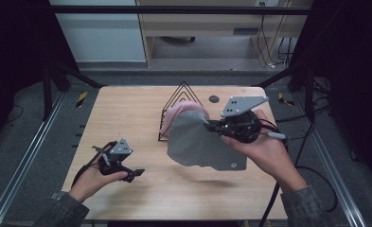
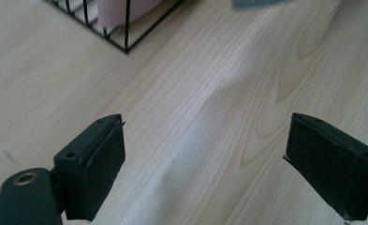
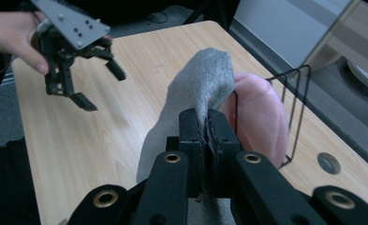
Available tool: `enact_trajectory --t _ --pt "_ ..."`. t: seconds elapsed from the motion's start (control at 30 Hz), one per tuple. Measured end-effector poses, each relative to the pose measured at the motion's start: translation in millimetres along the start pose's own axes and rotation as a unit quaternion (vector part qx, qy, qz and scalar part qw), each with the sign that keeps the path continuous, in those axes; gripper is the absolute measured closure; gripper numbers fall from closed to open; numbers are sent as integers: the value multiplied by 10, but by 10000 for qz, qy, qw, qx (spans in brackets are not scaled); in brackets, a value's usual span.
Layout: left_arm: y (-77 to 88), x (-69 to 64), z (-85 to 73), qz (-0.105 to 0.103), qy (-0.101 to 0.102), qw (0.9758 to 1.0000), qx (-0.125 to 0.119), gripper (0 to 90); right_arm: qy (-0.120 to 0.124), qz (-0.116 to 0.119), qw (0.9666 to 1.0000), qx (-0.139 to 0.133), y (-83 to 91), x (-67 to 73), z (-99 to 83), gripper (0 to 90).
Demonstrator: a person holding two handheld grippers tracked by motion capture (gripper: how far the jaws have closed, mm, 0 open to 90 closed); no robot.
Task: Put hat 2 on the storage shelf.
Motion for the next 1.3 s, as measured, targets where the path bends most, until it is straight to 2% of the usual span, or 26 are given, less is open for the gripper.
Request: enact_trajectory --t 0.03,0.2,0.4,0.63,0.97,1.3 --pt "0 0 0 0 0 10000 0 122 0 0 10000 0 0 0 0 865" --pt "127 -170 429 -241 -427 9986 -218 141 123 190 9997 18 -165 100 69 864" --pt "70 -190 660 -351 -601 9974 -186 186 231 435 9988 26 -350 210 113 864" --pt "0 -260 705 -472 -751 9960 -134 191 379 629 9973 58 -472 310 162 864" --pt "17 -262 762 -583 -819 9947 -215 194 424 690 9967 53 -503 372 218 863" --pt "-7 -290 828 -729 -922 9929 -193 190 450 721 9964 55 -505 385 238 863"
Point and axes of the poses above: each handheld gripper's, and its own axes: y roughly backward along the jaws, z roughly out of its top, x roughly to its left, the point moved 3 cm from there along -y, roughly forward along the jaws, and after that the axes turned 9 degrees about y, right-handed, at the moved point
